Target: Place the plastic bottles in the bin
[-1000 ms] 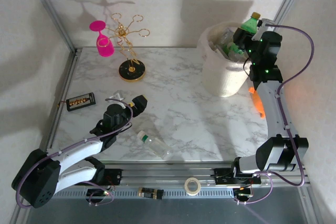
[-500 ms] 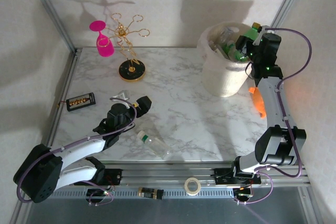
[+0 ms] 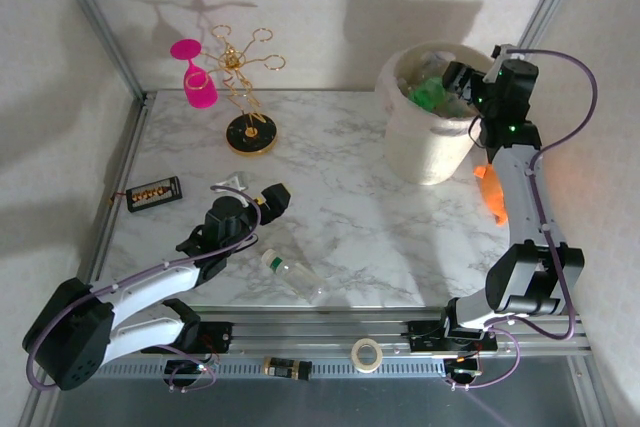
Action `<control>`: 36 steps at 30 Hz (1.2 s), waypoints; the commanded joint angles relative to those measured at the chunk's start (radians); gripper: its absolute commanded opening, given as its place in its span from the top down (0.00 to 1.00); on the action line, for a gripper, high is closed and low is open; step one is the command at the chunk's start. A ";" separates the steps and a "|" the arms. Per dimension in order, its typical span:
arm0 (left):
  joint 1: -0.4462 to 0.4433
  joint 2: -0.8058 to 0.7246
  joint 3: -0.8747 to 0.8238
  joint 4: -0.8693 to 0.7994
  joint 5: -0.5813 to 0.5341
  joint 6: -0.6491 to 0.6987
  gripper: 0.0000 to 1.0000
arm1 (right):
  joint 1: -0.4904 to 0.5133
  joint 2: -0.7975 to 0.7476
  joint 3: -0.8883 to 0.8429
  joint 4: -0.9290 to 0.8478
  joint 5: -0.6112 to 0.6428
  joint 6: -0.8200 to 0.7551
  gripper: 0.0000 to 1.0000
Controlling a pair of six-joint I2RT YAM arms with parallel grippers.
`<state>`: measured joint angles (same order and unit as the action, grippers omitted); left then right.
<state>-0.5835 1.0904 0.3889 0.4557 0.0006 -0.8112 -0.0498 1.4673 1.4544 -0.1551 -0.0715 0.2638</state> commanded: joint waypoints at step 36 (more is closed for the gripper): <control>-0.253 -0.375 -0.027 -0.914 0.088 -0.414 0.00 | 0.501 -0.194 -0.259 0.101 0.157 -0.084 0.01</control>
<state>-0.8188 0.7136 0.3714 -0.3985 0.0952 -1.1255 0.4477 1.2922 1.2236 -0.0860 0.0391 0.1947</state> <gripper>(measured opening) 0.996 0.987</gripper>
